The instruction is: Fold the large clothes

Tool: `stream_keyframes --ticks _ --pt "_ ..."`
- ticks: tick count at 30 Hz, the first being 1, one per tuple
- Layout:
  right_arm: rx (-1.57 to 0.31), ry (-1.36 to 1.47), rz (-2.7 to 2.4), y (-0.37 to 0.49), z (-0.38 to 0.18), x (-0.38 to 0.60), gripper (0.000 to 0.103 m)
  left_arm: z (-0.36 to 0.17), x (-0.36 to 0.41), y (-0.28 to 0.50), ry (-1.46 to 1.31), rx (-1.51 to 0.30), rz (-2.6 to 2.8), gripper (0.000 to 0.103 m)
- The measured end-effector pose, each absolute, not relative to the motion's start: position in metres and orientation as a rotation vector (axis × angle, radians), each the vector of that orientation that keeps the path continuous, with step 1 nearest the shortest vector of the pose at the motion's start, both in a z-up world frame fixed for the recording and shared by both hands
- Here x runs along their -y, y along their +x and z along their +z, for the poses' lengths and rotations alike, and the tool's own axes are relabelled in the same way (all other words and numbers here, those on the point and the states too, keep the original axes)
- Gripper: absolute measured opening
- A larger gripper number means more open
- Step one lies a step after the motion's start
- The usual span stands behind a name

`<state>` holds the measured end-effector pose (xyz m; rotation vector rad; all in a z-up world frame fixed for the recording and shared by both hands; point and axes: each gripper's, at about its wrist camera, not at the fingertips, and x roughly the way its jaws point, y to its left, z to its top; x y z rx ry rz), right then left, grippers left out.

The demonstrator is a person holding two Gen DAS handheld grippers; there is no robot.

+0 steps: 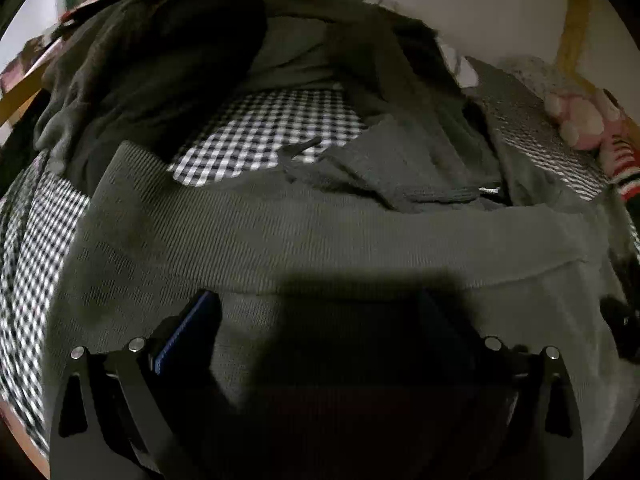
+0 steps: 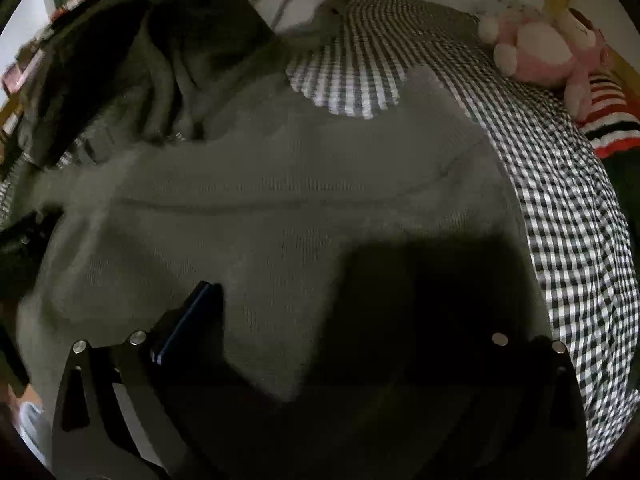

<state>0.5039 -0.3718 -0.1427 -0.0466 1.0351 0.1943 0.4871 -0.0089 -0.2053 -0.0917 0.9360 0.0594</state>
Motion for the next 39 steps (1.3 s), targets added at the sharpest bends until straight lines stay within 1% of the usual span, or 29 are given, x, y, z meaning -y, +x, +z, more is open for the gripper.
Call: stream_keyframes --ticks 3,5,10,12,16,20,21,22,23,24,25,26,27,28,29,31,34,36,39 --pt "-0.870 -0.071 0.279 0.518 -0.102 0.364 0.100 -0.183 -0.006 0.504 -0.157 -0.874 -0.019 0.097" --pt "-0.833 -0.111 0.303 0.540 -0.088 0.352 0.100 -0.166 -0.015 0.532 -0.176 -0.849 -0.044 0.097" --pt "-0.759 -0.175 0.359 0.617 -0.067 0.320 0.100 -0.137 -0.013 0.621 -0.108 -0.827 -0.062 0.097" --pt "-0.778 -0.170 0.375 0.654 -0.070 0.313 0.100 -0.138 -0.005 0.649 -0.066 -0.840 -0.066 0.097" --pt "-0.853 -0.144 0.371 0.730 -0.093 0.300 0.100 -0.151 0.013 0.703 -0.002 -0.882 -0.085 0.097" --pt "-0.894 -0.163 0.349 0.773 -0.116 0.288 0.099 -0.163 0.028 0.738 0.035 -0.908 -0.079 0.097" --pt "-0.923 -0.160 0.331 0.786 -0.126 0.287 0.092 -0.166 0.031 0.746 0.041 -0.926 -0.074 0.097" --pt "-0.950 -0.150 0.330 0.793 -0.133 0.286 0.077 -0.170 0.032 0.751 0.046 -0.942 -0.065 0.097" --pt "-0.992 -0.140 0.330 0.800 -0.143 0.286 0.069 -0.173 0.033 0.756 0.047 -0.957 -0.059 0.097" --pt "-1.057 -0.136 0.328 0.808 -0.158 0.285 0.059 -0.174 0.034 0.758 0.040 -0.957 -0.057 0.097" --pt "-1.090 -0.126 0.342 0.812 -0.166 0.283 0.053 -0.175 0.033 0.760 0.019 -0.957 -0.064 0.097" --pt "-1.115 -0.116 0.378 0.812 -0.175 0.280 0.050 -0.177 0.033 0.762 0.002 -0.967 -0.083 0.097" --pt "-1.111 -0.123 0.385 0.811 -0.176 0.278 0.045 -0.179 0.033 0.763 -0.020 -0.981 -0.111 0.092" --pt "-1.091 -0.139 0.408 0.807 -0.175 0.274 0.026 -0.180 0.033 0.763 -0.026 -0.986 -0.119 0.049" --pt "-1.091 -0.138 0.450 0.805 -0.173 0.271 0.015 -0.180 0.032 0.763 -0.022 -0.987 -0.111 0.015" --pt "-1.033 -0.177 0.473 0.797 -0.160 0.266 0.009 -0.176 0.031 0.759 -0.039 -0.975 -0.114 0.014" --pt "-0.943 -0.155 0.503 0.789 -0.132 0.272 0.008 -0.162 0.026 0.752 -0.078 -0.947 -0.135 0.013" --pt "-0.892 -0.104 0.525 0.785 -0.109 0.284 0.007 -0.145 0.019 0.748 -0.134 -0.926 -0.145 0.013" --pt "-0.837 -0.101 0.545 0.772 -0.083 0.285 0.007 -0.108 0.021 0.732 -0.098 -0.856 -0.145 0.013"
